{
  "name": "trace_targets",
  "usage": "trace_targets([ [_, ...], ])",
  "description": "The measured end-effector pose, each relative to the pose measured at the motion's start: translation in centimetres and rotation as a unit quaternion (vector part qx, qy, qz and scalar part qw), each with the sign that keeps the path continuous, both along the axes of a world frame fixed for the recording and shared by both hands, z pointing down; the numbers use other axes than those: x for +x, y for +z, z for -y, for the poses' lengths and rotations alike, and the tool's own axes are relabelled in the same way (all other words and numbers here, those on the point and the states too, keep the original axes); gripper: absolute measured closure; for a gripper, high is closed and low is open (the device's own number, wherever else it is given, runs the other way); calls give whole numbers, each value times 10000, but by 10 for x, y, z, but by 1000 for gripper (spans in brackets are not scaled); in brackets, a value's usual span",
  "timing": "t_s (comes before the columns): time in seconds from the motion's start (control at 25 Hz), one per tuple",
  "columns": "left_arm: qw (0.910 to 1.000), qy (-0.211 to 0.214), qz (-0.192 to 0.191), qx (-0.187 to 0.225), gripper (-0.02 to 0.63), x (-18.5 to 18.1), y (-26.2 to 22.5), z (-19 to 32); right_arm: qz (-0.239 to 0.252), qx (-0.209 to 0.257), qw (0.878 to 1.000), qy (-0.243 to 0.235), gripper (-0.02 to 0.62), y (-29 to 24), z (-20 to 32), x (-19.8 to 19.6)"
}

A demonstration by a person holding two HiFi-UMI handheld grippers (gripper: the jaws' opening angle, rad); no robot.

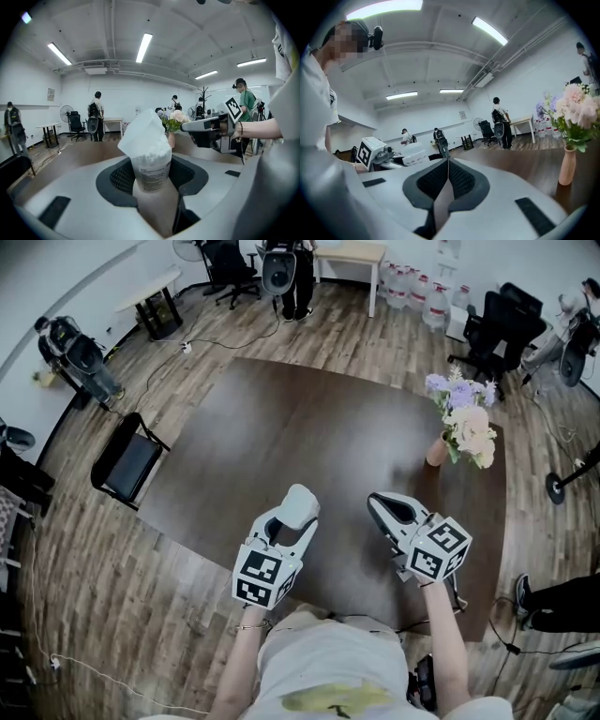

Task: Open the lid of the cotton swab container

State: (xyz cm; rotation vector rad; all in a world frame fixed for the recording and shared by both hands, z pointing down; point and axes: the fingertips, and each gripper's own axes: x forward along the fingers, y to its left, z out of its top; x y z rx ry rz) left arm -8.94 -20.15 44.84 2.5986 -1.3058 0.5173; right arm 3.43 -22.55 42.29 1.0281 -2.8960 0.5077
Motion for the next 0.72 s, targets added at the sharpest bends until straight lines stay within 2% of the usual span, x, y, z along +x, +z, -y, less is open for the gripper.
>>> trace_targets([
  [0.28, 9993, -377, 20, -10, 397, -13, 5, 2, -103, 400, 9975, 572, 574, 2, 3, 11],
  [0.72, 9983, -576, 45, -9, 397, -22, 6, 5, 42, 464, 9912, 1238, 574, 5, 5, 28],
])
